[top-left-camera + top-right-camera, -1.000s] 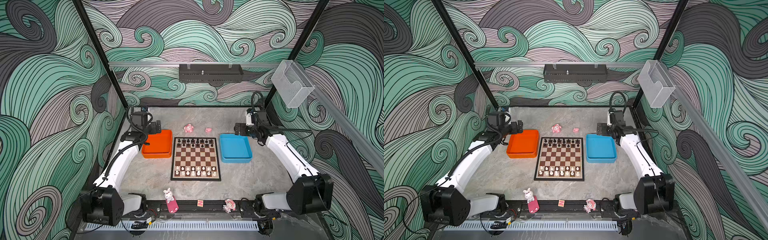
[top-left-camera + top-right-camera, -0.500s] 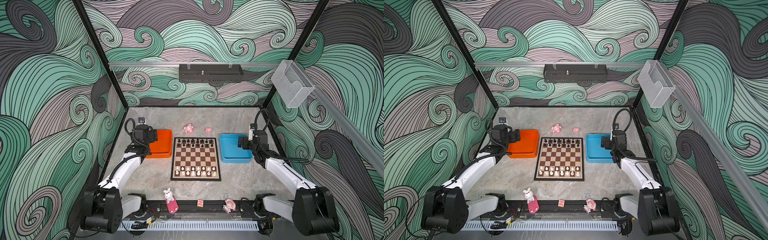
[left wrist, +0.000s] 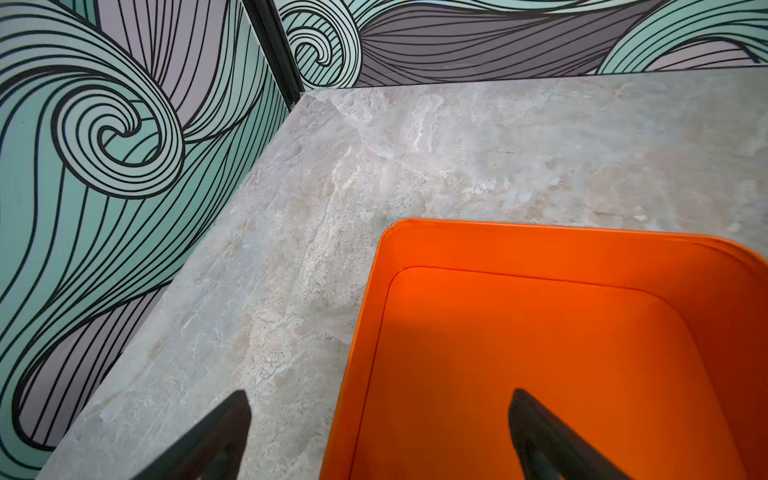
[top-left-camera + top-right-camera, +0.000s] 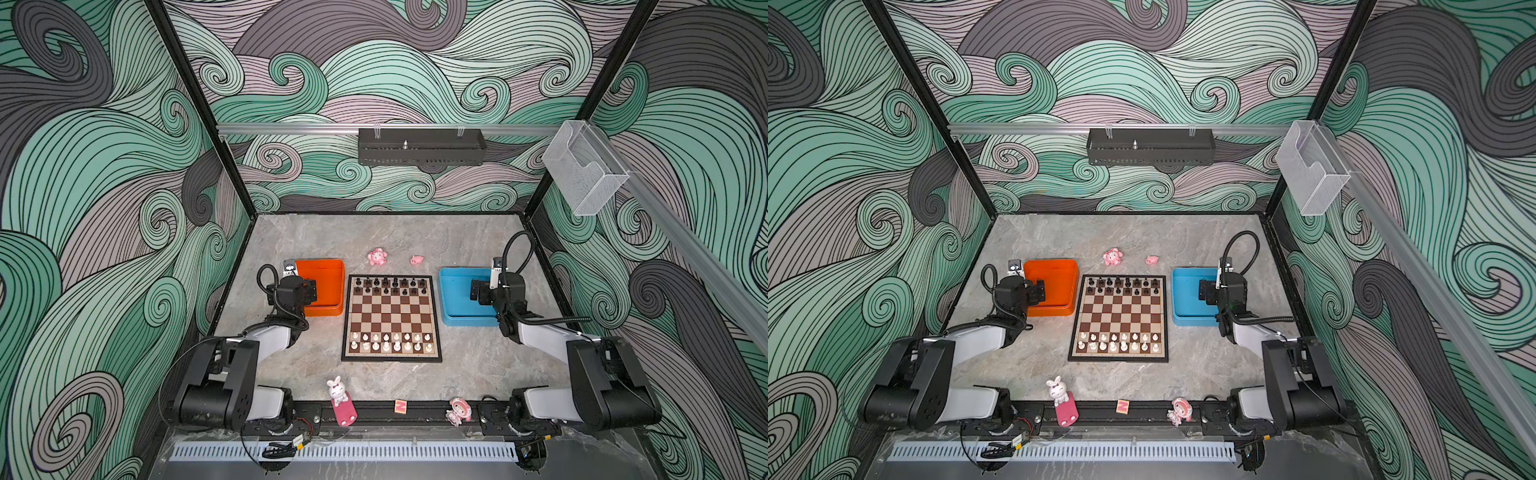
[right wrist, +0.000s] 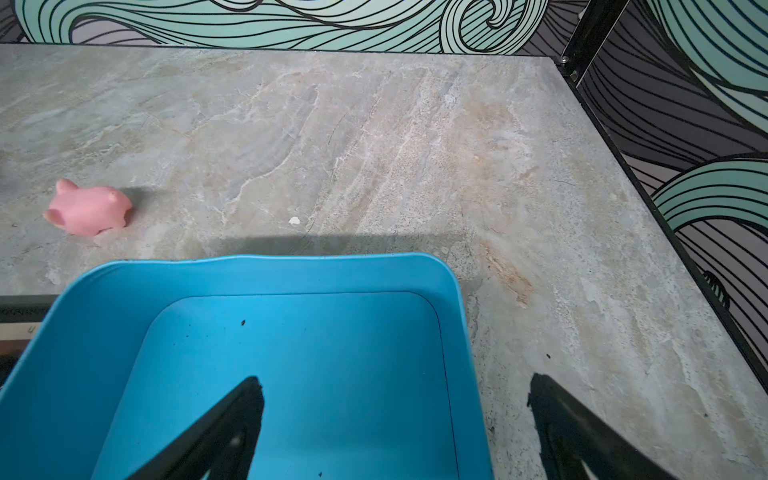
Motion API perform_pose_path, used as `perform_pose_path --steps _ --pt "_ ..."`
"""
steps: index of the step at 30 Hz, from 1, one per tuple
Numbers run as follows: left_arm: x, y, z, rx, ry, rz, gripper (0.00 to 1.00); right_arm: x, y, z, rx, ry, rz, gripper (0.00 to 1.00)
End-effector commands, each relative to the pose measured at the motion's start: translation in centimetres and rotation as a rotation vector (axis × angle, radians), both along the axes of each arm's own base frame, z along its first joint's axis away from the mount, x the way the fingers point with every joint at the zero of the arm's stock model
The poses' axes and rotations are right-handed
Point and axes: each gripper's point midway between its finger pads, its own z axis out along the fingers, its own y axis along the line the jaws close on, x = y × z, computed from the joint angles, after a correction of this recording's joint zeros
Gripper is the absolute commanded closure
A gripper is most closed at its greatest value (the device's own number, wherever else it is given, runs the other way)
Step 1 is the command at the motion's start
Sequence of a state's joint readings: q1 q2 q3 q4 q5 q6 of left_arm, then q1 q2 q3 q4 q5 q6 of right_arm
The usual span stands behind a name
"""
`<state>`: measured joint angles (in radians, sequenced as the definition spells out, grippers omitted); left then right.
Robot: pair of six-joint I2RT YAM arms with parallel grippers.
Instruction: Set up the chess pieces on the board
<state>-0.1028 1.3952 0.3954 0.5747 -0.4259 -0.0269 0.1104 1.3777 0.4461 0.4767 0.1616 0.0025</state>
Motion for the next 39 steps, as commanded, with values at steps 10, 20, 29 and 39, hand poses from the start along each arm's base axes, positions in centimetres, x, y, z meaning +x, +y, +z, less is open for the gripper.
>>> perform_pose_path --steps 10,20,29,39 --pt "2.7 0.8 1.3 -0.025 -0.065 0.006 0.01 2.0 -1.0 1.3 -0.021 -0.187 -0.006 0.01" --pt "2.5 1.5 0.1 -0.07 -0.083 0.015 0.01 2.4 -1.4 0.4 0.016 -0.165 -0.001 0.01" --pt "3.1 1.4 -0.5 -0.137 -0.044 -0.038 0.01 2.5 -1.7 0.4 0.049 -0.16 0.006 0.01" --pt "3.2 1.4 -0.5 -0.136 -0.044 -0.038 0.01 2.7 -0.4 0.3 0.066 -0.15 0.093 0.01"
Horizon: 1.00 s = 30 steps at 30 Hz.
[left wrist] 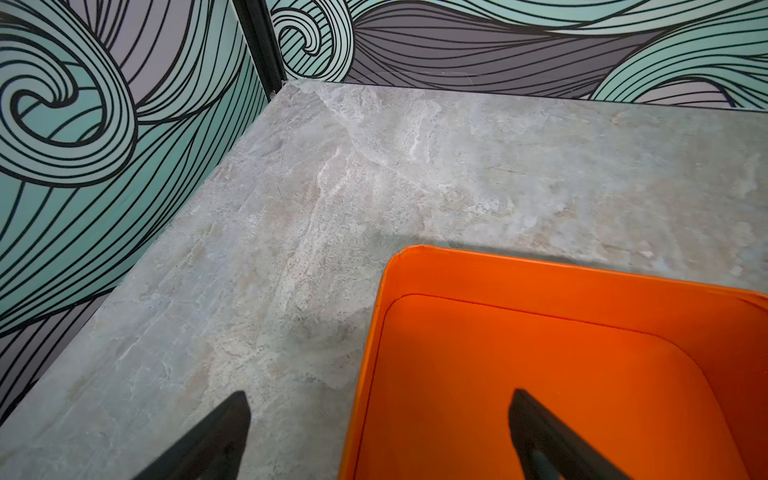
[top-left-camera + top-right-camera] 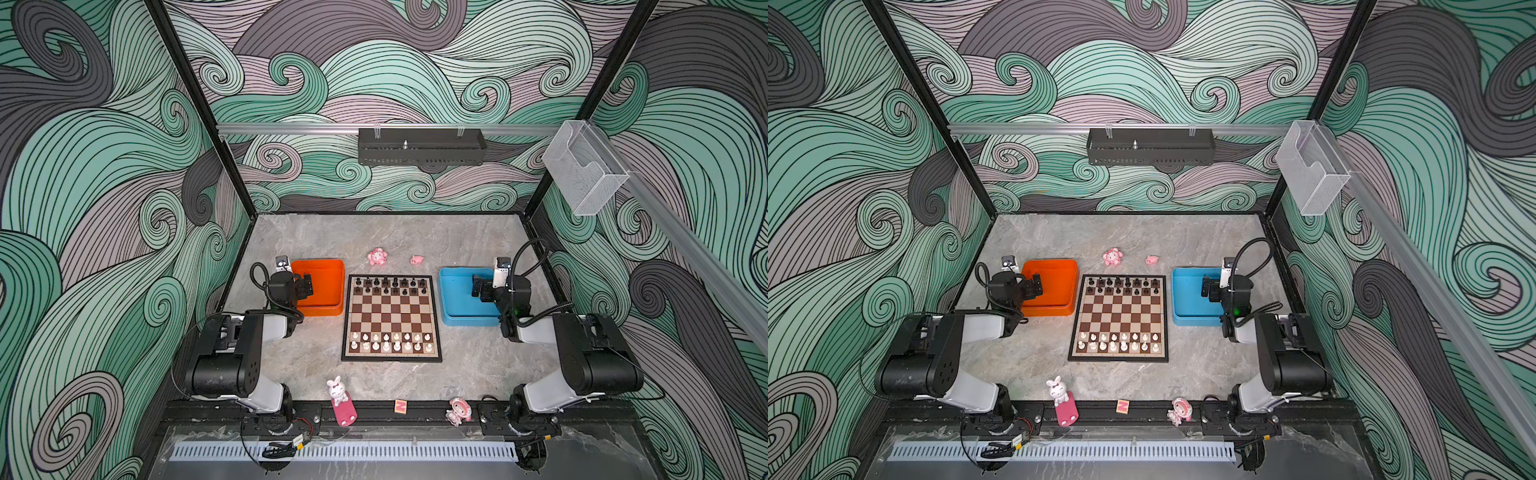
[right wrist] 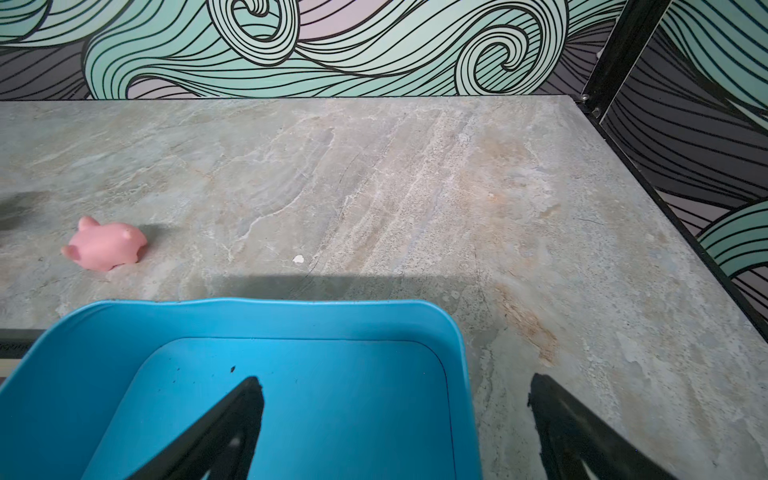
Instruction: Set up the chess pieces on the board
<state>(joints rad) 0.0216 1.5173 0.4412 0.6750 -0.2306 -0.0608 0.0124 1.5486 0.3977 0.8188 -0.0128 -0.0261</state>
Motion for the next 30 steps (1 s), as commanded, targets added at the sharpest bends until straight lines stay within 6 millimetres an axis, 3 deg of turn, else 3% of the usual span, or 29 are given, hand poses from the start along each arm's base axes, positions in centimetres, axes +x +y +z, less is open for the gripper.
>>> perform_pose_path --steps 1,6,9,30 --pt "0.8 0.0 0.5 -0.014 -0.013 -0.005 0.01 0.7 0.1 1.1 0.007 -0.034 0.017 0.01" --pt "0.8 0.0 0.5 -0.016 -0.013 -0.005 0.01 0.6 -0.6 1.1 0.018 -0.035 -0.022 0.01" --pt "1.2 -1.3 0.4 -0.037 -0.001 -0.101 0.01 0.6 -0.6 1.2 0.002 -0.036 -0.027 0.01" --pt "1.1 -1.3 0.4 -0.039 -0.003 -0.104 0.01 0.6 0.1 1.2 -0.015 -0.036 -0.002 0.01"
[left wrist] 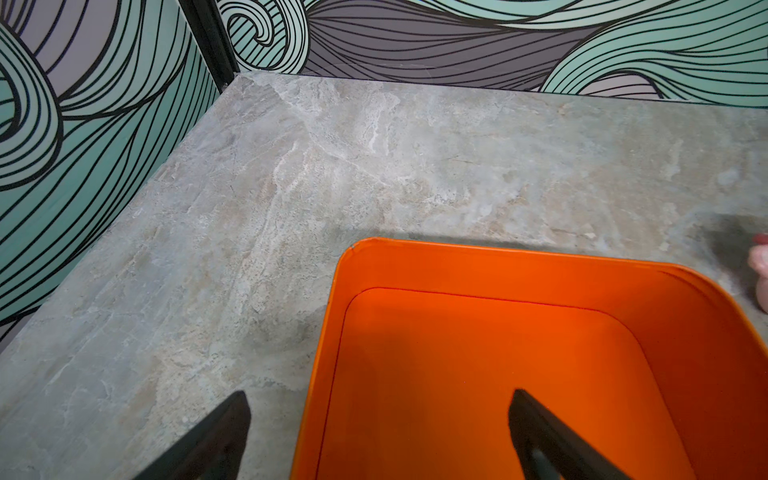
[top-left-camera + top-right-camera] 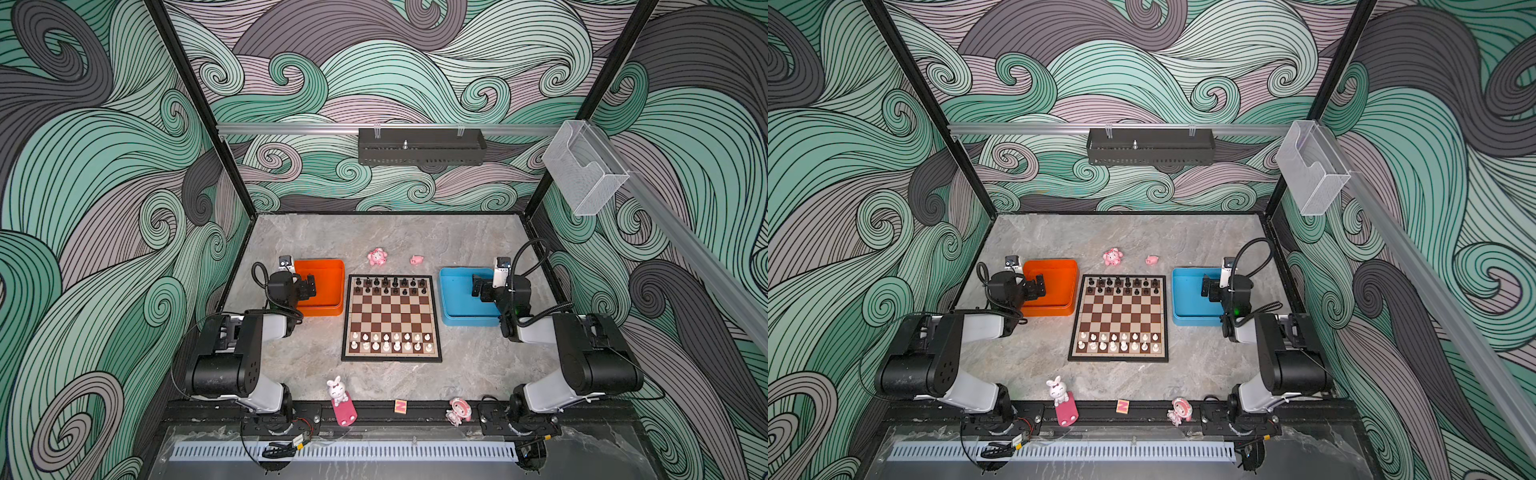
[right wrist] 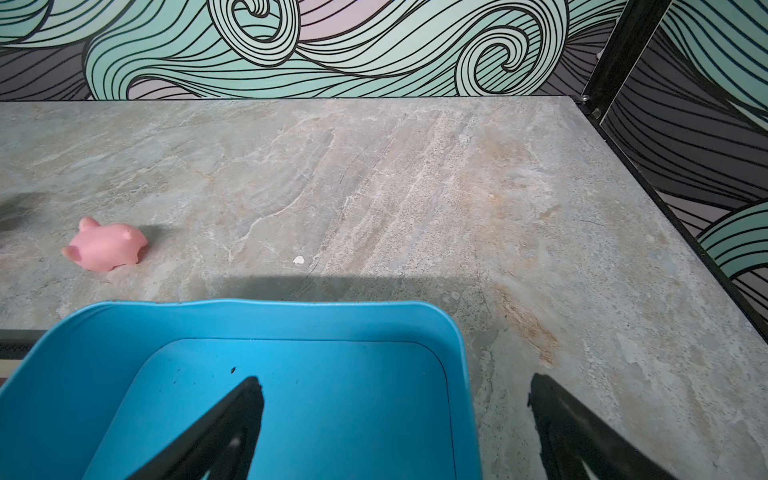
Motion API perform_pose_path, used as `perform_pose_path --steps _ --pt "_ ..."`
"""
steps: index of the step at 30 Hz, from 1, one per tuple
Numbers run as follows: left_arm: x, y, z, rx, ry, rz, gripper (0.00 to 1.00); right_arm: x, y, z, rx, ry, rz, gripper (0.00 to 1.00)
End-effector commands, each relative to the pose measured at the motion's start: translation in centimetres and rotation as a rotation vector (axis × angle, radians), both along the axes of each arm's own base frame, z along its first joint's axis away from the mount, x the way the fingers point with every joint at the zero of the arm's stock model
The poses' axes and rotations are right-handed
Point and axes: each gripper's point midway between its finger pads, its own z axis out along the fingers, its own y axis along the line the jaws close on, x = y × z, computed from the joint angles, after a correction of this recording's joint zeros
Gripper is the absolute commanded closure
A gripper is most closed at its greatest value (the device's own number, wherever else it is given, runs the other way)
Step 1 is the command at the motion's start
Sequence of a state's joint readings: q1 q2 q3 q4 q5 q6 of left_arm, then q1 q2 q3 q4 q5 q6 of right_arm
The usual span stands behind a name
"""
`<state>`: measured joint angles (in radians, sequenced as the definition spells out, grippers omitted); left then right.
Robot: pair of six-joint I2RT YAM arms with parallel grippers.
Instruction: Set up the chess pieces on the board
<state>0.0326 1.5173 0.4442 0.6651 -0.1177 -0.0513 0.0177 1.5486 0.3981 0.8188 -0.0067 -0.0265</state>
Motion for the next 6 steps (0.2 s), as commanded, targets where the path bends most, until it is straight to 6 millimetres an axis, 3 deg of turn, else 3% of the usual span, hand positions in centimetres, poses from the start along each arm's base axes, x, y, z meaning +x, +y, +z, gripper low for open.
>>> perform_pose_path --steps 1,6 --pt "0.85 0.16 0.63 0.004 -0.01 -0.01 0.01 0.58 -0.05 1.12 -0.012 -0.035 -0.002 0.01" --pt "0.83 0.13 0.58 0.004 -0.008 -0.012 0.01 0.63 -0.09 1.13 -0.001 -0.034 0.004 0.01"
